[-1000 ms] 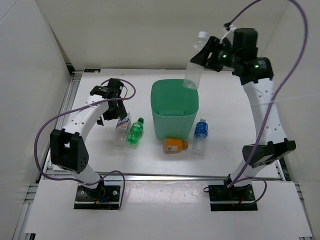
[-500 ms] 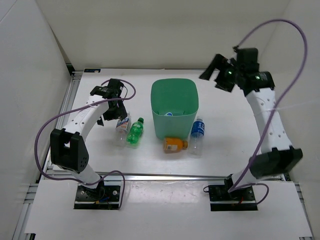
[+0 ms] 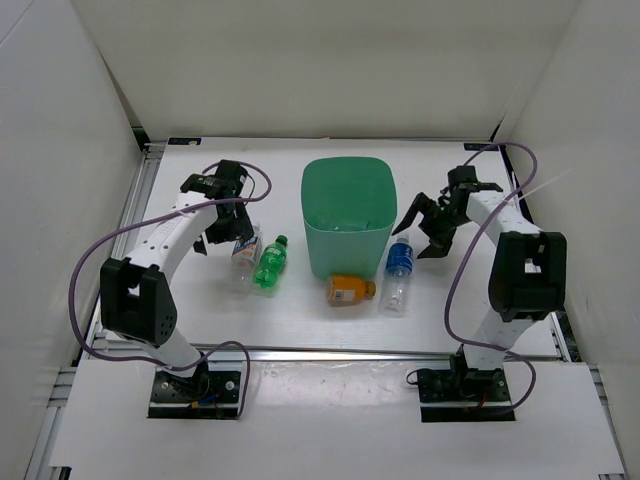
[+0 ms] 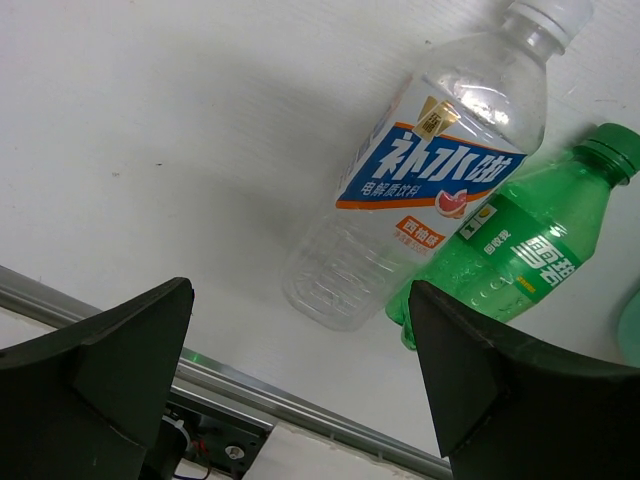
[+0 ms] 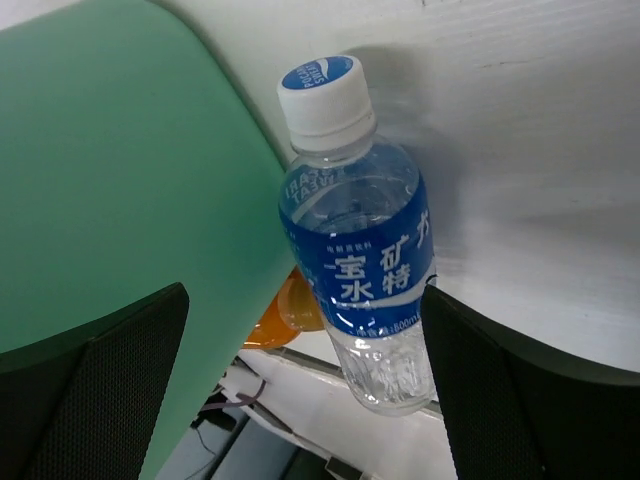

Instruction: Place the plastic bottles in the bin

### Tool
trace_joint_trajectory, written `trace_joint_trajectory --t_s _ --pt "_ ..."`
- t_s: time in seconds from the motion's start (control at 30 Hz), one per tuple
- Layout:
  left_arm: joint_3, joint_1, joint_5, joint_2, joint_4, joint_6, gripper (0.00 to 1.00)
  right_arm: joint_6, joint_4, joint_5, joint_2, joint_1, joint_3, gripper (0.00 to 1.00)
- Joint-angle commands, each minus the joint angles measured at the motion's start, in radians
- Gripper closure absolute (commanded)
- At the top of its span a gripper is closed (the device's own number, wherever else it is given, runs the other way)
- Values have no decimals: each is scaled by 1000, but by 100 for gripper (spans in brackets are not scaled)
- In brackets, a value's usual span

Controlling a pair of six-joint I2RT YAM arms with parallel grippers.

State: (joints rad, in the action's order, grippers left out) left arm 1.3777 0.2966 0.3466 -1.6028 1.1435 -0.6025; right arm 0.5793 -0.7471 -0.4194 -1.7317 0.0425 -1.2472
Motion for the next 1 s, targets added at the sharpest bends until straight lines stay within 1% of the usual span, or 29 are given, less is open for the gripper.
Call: trace_joint_trajectory --t_s 0.0,0.17,0.2,0.3,0.33,0.4,0.43,0.47,0.5,0.57,0.6,0.63,0.67,0.7,0.77,0.8,0.83,0.9,0.93,0.97 --pt "-5 3 -8 69 -2 -6 0 -26 48 -42 -37 3 12 0" --pt "-23 3 2 89 -2 -6 0 -75 38 -32 -136 13 23 0" --pt "-23 3 2 89 -2 -6 0 -75 38 -19 -137 13 23 7" --pt "-23 3 2 109 -2 -6 0 -75 38 -19 -146 13 49 20" --pt "-23 3 2 109 -2 -6 0 -75 28 -9 -146 13 49 29" --pt "-23 3 2 109 -2 -6 0 -75 8 13 -120 13 49 37" --pt "-23 3 2 109 -2 -6 0 -75 -3 43 -108 4 40 43" --pt "-23 3 2 109 7 -16 0 -75 -14 65 -74 3 28 43" --pt "-14 3 12 109 7 -16 0 -84 -47 91 -54 -10 11 45" --pt "0 3 12 109 16 -25 0 -93 -101 167 9 -50 -62 47" --pt "13 3 12 109 16 -34 0 -93 -118 168 29 -67 -95 49" --pt "14 3 12 109 16 -34 0 -93 -133 186 65 -110 -131 49" --pt "14 3 12 100 16 -34 0 -81 -144 186 84 -133 -212 51" --pt "14 3 12 99 16 -34 0 -69 -156 186 101 -154 -256 53" --pt "14 3 3 89 16 -34 0 -41 -156 134 142 -208 -340 55" --pt "14 3 3 78 16 -34 0 -9 -156 113 143 -220 -429 55" --pt "24 3 3 69 16 -34 0 8 -156 93 156 -231 -476 57" --pt "37 3 -6 69 16 -34 0 59 -156 45 156 -231 -570 57" --pt "37 3 -6 60 16 -34 0 80 -141 -11 156 -231 -640 57" --pt "37 3 -6 60 16 -34 0 103 -121 -39 165 -222 -664 57"
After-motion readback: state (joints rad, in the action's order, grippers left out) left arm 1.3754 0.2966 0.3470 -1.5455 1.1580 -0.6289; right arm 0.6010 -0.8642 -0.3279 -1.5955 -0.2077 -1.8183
